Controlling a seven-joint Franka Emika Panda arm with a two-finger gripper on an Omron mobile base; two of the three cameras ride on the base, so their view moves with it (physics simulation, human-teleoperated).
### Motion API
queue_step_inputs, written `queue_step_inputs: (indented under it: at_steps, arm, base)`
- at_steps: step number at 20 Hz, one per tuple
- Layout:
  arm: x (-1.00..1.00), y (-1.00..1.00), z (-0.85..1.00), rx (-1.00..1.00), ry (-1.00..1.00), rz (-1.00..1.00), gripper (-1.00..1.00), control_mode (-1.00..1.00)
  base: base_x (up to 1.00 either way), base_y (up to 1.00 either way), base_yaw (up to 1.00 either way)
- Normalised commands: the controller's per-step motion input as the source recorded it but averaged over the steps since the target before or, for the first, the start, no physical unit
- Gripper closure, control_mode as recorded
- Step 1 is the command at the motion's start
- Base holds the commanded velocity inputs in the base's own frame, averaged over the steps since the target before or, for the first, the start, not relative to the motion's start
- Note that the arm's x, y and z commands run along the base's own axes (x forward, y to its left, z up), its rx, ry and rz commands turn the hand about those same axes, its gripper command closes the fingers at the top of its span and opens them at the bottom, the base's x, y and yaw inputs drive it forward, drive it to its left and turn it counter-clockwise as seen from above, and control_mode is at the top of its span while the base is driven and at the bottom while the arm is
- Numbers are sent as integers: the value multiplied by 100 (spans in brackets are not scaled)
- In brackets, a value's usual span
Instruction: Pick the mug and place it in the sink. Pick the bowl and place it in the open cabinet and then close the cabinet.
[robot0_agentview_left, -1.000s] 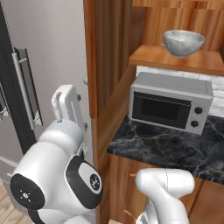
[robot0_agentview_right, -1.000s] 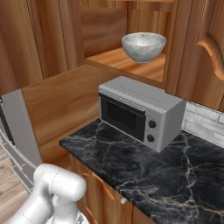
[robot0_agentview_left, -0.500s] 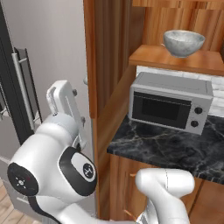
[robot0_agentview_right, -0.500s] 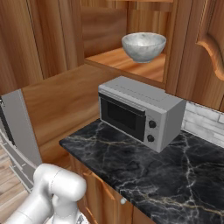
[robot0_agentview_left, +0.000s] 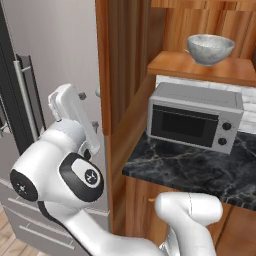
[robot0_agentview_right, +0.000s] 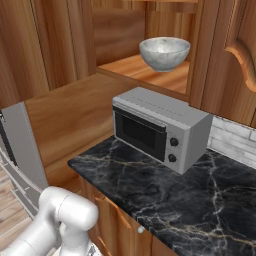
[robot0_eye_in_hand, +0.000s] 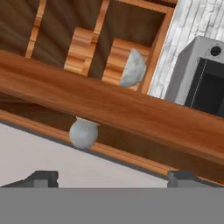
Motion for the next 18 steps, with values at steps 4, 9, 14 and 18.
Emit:
queue_step_inputs:
  at_steps: [4, 9, 14, 18]
  arm:
    - [61, 13, -19, -4, -3, -8, -100, -100]
    - [52, 14, -16, -4, -6, -9, -100, -100]
    - [-14, -2, 0, -2, -19, -15, -100, -100]
    - [-56, -16, 0, 0, -37, -31, -100, -100]
  base:
    - [0, 0, 0]
    - [0, 0, 0]
    - [0, 0, 0]
    - [0, 0, 0]
